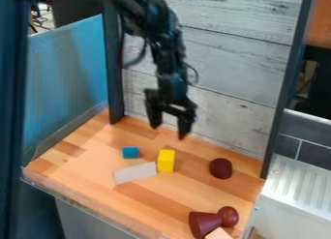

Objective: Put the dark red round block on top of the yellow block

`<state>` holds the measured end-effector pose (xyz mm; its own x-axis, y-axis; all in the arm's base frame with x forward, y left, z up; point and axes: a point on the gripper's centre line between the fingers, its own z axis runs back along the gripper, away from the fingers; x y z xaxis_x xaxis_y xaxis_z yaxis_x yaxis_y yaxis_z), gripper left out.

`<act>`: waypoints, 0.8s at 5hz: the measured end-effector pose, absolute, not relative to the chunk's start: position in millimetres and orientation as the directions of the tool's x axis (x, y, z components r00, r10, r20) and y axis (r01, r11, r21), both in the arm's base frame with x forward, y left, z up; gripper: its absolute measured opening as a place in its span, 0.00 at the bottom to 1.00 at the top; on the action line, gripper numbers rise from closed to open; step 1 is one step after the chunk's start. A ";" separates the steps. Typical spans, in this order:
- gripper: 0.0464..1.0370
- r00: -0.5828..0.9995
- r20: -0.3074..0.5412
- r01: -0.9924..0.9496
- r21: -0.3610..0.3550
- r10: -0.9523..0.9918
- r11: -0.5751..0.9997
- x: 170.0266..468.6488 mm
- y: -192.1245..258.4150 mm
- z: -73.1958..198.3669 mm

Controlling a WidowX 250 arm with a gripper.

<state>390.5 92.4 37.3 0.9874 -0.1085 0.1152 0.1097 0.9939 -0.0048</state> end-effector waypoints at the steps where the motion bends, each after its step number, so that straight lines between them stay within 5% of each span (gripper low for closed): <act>1: 0.96 0.985 0.096 0.149 -0.053 -0.143 0.987 406.5 69.4 14.5; 4: 0.96 0.978 0.122 0.175 -0.042 -0.169 0.984 439.3 27.6 -26.1</act>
<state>439.3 27.6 -26.1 0.9780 -0.1690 0.1225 0.1753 0.9836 -0.0422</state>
